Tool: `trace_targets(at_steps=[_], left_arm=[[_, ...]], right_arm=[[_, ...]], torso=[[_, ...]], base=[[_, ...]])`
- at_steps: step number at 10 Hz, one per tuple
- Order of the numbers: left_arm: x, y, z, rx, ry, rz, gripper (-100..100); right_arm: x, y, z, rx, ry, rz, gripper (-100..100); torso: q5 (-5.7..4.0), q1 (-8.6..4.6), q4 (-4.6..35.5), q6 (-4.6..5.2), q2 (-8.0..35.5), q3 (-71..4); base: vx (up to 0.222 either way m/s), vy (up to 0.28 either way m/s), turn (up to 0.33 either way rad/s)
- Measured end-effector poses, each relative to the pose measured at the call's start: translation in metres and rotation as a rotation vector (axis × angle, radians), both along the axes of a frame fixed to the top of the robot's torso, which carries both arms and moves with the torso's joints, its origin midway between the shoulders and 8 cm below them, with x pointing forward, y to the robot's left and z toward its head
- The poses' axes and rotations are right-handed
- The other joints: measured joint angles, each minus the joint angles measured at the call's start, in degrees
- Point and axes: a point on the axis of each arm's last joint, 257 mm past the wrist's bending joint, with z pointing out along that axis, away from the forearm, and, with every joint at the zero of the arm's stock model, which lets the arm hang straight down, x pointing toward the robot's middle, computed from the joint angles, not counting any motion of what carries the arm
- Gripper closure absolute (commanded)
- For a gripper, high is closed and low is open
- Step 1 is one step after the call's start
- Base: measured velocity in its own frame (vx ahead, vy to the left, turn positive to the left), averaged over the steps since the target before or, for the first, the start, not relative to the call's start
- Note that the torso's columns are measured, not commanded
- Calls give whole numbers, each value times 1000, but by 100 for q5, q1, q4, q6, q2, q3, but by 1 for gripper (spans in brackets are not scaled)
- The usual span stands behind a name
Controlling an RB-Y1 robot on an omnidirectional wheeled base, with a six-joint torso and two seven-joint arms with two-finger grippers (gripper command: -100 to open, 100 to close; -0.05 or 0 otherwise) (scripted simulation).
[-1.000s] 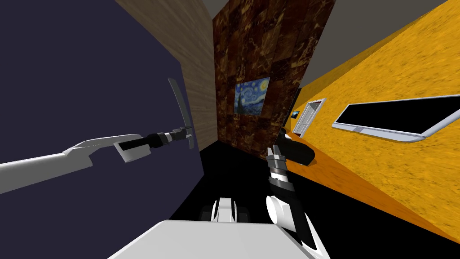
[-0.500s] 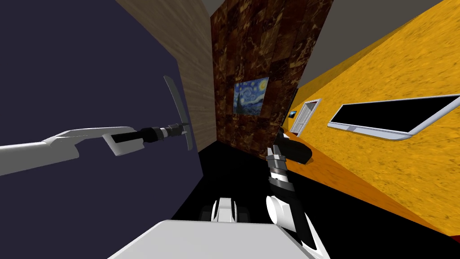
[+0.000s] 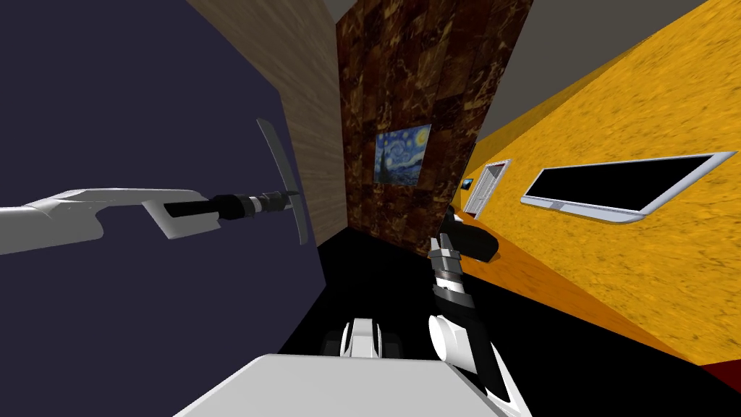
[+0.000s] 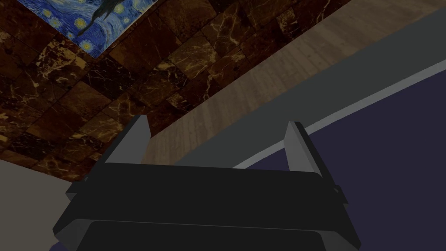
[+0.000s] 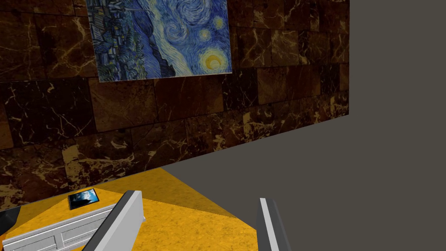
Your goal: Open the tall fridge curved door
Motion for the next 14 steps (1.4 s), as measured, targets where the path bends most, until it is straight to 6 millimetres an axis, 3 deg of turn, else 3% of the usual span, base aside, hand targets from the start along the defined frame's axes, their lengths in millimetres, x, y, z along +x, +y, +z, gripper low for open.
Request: trace_targets(at_steps=[5,7,14], left_arm=[[0,14,20,49,-6,39,-100],[-1,27,38,93,-16,69,-100],[-1,42,72,157,-38,121,-100]], right_arm=[[0,0,0,0,0,0,0],[0,0,0,0,0,0,0],[0,0,0,0,0,0,0]], torso=[[0,0,-3,3,-8,-6],[-1,5,-3,5,-13,-9],[2,0,0,-1,1,2]], base=[[10,11,-21],[21,27,-51],[12,9,-22]])
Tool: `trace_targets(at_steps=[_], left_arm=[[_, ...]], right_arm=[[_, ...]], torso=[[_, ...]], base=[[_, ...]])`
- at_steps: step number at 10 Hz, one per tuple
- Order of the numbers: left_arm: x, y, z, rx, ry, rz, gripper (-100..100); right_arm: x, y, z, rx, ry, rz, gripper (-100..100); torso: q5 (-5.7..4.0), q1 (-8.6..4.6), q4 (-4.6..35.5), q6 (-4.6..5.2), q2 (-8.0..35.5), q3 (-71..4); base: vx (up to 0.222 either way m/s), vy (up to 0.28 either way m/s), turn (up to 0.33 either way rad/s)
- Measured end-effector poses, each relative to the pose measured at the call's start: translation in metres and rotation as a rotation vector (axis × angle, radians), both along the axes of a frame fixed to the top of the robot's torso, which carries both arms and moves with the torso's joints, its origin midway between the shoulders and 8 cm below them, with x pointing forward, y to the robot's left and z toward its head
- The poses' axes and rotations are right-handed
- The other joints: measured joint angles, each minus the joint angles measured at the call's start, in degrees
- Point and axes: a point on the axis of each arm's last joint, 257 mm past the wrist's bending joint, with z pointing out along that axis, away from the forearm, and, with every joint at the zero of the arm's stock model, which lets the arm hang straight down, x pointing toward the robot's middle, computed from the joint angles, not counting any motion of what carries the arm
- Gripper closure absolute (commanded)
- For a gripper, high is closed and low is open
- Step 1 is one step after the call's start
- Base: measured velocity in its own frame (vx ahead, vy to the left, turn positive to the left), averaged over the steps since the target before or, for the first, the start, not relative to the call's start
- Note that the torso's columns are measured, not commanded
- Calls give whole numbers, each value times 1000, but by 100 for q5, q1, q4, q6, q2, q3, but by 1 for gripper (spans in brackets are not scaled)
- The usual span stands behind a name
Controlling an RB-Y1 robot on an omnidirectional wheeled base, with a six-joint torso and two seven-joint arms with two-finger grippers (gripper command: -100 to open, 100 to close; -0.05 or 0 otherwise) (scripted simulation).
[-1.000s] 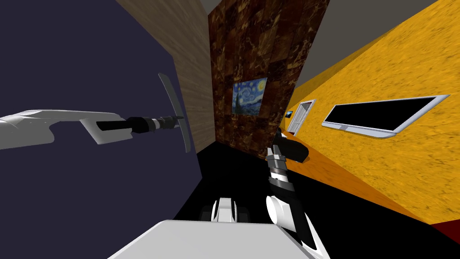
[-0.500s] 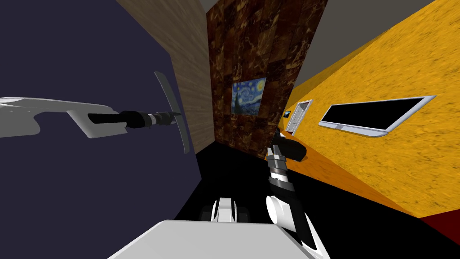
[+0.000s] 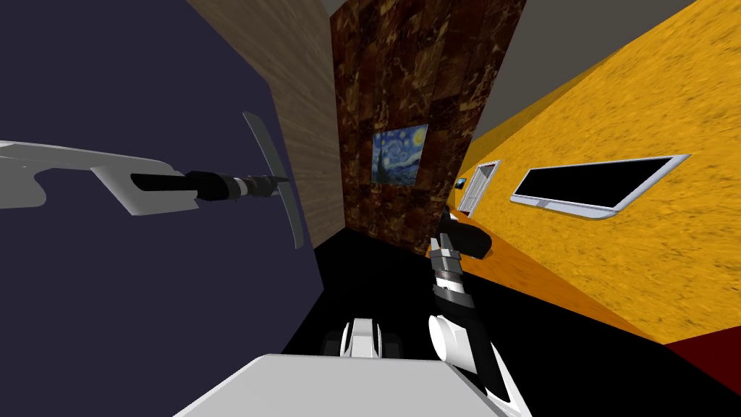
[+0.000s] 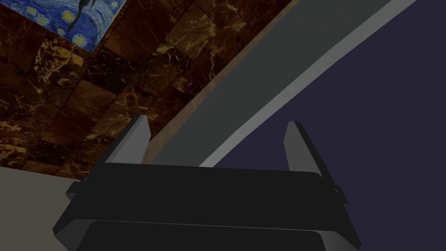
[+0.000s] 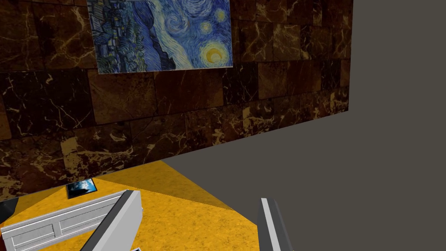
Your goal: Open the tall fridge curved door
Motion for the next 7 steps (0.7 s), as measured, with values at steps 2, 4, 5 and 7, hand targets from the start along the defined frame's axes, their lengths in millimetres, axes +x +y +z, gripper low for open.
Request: trace_targets(at_steps=[2,4,5,7], left_arm=[[0,1,-2,1,3,1,100],[-2,-25,3,11,-3,-57,100],[-2,-37,2,10,1,-84,100],[-5,-68,0,6,2,-153,100]], right_arm=[[0,0,0,0,0,0,0],[0,0,0,0,0,0,0],[0,0,0,0,0,0,0],[0,0,0,0,-1,0,0]], torso=[[-5,-4,4,5,1,-1],[5,-28,8,7,41,31],[-3,-23,12,-2,27,18],[-1,9,18,-10,30,15]], base=[[-93,-8,-9],[-209,-91,-54],[-236,-85,-30],[-295,-78,-53]])
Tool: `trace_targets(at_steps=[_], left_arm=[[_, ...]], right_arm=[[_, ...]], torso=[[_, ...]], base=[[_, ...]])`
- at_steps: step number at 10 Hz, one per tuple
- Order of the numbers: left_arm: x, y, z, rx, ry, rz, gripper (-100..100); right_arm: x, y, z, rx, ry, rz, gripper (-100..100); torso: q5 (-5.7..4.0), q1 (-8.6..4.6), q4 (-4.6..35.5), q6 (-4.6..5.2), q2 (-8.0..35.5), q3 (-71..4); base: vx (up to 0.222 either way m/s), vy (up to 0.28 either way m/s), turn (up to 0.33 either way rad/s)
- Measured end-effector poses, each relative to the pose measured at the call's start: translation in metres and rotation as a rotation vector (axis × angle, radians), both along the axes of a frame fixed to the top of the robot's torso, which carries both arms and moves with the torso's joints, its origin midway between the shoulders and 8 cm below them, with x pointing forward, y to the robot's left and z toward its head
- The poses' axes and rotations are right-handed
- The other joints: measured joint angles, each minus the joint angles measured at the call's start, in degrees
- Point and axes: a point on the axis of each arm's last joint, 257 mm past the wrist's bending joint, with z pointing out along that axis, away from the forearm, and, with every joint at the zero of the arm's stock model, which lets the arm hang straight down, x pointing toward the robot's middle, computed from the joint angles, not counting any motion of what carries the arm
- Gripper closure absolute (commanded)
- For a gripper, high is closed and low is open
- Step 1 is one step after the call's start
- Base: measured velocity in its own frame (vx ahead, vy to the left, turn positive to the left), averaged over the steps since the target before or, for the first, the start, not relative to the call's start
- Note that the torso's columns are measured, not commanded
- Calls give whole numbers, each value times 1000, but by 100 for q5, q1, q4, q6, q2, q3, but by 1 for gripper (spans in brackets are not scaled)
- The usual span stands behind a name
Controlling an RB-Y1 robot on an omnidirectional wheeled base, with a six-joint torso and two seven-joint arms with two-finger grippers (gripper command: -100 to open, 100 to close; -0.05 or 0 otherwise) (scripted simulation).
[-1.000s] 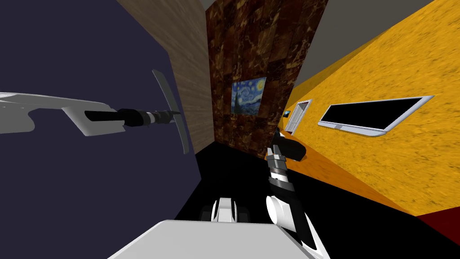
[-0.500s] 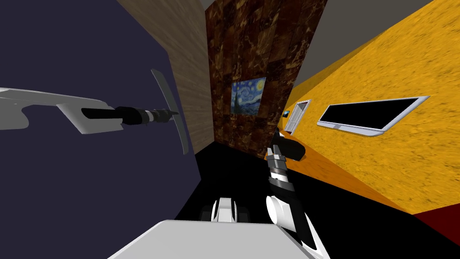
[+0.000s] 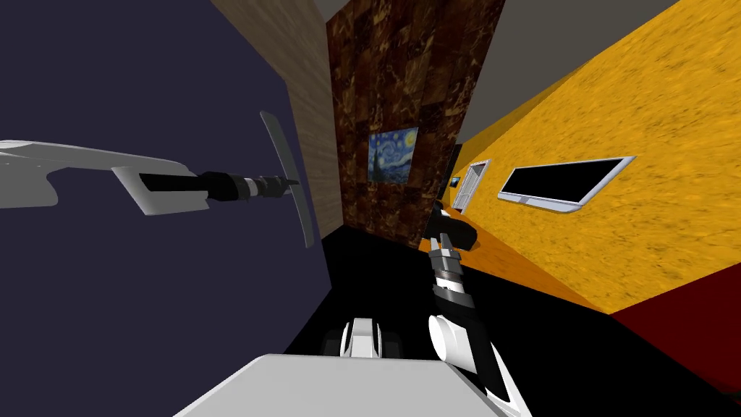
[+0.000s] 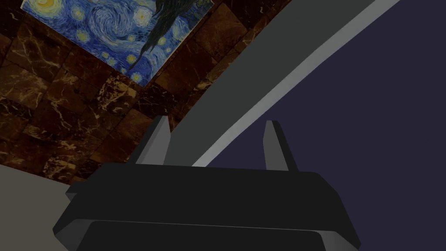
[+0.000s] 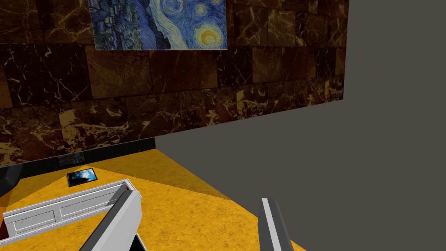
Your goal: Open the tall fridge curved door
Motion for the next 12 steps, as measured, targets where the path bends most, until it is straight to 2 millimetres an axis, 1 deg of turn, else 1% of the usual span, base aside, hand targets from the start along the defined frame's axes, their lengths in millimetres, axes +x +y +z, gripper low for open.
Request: trace_targets(at_steps=[2,3,4,5,6,7,8,9,10,11,12], left_arm=[[-6,-31,1,0,-1,-72,100],[-7,-46,-1,0,0,-108,100],[-10,-53,-4,-1,7,-128,100],[-13,-56,-5,-2,12,-135,100],[-19,-67,3,2,4,-161,100],[-20,-77,3,3,4,-184,100],[-20,-81,-1,1,9,-195,100],[-20,-82,-4,1,14,-199,100],[-23,-92,1,7,10,-227,100],[-27,-101,0,4,8,-255,100],[-30,-106,-3,2,13,-268,100]], right_arm=[[0,0,0,0,0,0,0],[0,0,0,0,0,0,0],[0,0,0,0,0,0,0],[0,0,0,0,1,0,0],[0,0,0,0,0,0,0],[0,0,0,0,0,0,0],[0,0,0,0,0,0,0],[0,0,0,0,0,0,0],[0,0,0,0,0,0,0],[0,0,0,0,0,0,0],[0,0,0,0,0,0,0]], torso=[[3,-7,2,-7,0,4],[-2,-3,-1,1,-13,-8],[-5,13,8,-10,-36,-26],[-8,21,15,-15,-45,-35],[-9,-17,11,9,7,-1],[-3,-28,-4,14,11,11],[-7,-16,4,5,-19,-11],[-9,-6,2,1,-37,-26],[-8,-27,-11,26,-1,-3],[0,-16,-11,17,-2,5],[4,5,-3,-6,-22,-10]], base=[[-268,-122,-29],[-162,-56,-32],[-42,-16,-6],[-155,-45,-10],[-192,-47,-18],[-106,-38,-25],[-37,-21,-15],[-190,-28,-38],[-228,8,-57],[-146,6,-47],[-218,-15,-32]])
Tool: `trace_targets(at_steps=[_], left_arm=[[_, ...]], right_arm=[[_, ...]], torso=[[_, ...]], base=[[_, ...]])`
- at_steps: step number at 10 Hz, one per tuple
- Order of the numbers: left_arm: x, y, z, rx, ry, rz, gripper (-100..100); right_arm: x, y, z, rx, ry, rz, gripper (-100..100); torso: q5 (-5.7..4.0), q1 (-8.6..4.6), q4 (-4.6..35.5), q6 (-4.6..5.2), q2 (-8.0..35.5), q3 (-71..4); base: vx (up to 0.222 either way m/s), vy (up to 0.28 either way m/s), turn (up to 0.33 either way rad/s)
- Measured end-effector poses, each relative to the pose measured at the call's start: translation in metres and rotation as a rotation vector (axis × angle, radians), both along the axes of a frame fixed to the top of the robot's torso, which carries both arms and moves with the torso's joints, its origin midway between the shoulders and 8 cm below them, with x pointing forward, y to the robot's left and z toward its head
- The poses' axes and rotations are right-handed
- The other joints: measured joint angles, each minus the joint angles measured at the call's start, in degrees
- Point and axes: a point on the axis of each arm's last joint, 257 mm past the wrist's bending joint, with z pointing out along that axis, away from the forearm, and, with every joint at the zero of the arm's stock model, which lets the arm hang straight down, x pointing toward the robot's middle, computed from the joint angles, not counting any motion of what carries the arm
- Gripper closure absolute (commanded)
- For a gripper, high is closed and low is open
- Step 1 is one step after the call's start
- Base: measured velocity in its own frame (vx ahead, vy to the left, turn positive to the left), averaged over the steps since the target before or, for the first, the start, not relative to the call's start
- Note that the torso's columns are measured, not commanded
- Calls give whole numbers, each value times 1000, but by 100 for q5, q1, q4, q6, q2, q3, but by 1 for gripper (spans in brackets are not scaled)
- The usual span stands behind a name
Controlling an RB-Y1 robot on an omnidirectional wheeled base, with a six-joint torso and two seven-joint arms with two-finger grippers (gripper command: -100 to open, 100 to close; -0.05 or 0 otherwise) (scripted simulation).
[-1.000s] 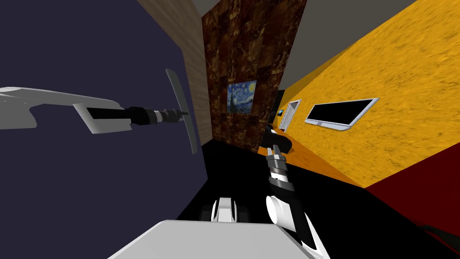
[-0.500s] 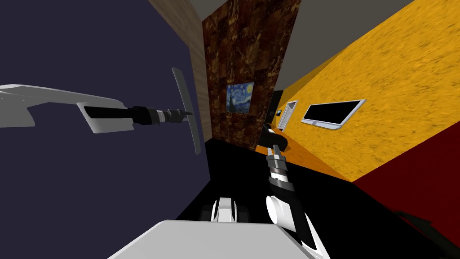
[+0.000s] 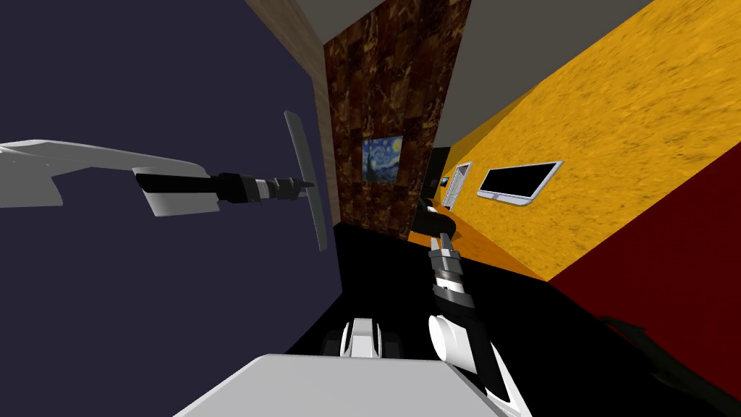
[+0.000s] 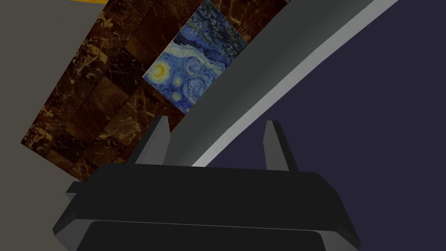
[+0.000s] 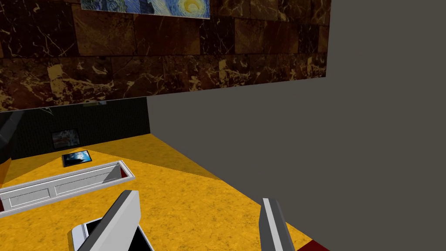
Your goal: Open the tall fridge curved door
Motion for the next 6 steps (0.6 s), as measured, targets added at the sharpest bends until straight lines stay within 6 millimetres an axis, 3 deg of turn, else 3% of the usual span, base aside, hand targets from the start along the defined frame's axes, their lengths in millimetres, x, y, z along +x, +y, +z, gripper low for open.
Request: trace_targets(at_steps=[6], left_arm=[[-28,-47,3,-1,-5,-149,100]], right_arm=[[0,0,0,0,0,0,0]], torso=[[1,7,8,5,26,11]], base=[[-211,-15,-37]])
